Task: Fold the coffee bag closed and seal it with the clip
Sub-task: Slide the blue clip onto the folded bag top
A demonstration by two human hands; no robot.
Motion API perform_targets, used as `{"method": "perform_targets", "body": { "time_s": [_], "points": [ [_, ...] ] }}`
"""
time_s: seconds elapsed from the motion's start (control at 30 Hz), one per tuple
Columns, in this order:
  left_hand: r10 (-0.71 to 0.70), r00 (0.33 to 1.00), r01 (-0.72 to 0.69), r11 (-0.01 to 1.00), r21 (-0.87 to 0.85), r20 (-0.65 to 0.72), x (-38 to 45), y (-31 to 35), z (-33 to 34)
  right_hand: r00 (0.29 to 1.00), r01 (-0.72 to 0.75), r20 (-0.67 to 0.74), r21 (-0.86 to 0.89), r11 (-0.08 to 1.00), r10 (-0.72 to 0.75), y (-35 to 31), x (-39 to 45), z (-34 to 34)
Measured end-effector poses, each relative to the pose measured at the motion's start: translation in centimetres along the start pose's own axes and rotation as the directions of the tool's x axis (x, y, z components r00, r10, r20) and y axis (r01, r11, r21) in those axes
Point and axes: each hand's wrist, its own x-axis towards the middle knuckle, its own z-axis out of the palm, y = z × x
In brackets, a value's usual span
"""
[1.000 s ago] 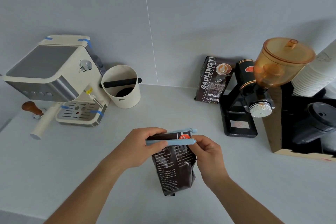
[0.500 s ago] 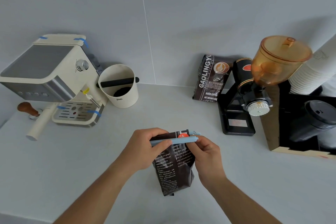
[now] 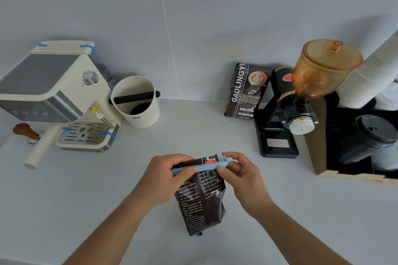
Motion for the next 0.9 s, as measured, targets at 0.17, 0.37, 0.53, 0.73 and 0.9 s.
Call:
{"method": "perform_targets", "body": {
  "time_s": [0.17,0.37,0.53,0.73,0.9],
  "points": [
    [-0.006,0.999,0.005,1.0,0.015,0.037,-0.1,0.1,-0.1,0.993,0.013,0.117,-0.028,1.0,-0.009,-0.7,0.5,-0.6],
    [-0.003,0.971,-0.078,0.941,0.329,0.24,0.9,1.3,-1.4,0.987,0.015,0.159,-0.081,0.997,-0.002,-0.9,0.6,-0.9],
    [0.027,0.943,-0.215,0.811,0.545,0.333,1.9,2.7,-0.6,0.971,0.052,0.236,-0.101,0.993,-0.027,-1.1,0.7,-0.5],
    [0.029,0.927,-0.267,0.754,0.601,0.375,1.9,3.2,-0.1,0.968,0.085,0.245,-0.138,0.987,-0.049,-1.2,0.7,-1.1],
    [0.037,0.909,-0.309,0.726,0.615,0.414,1.6,3.5,0.0,0.967,0.103,0.249,-0.161,0.982,-0.061,-1.0,1.0,-1.4]
  ]
}}
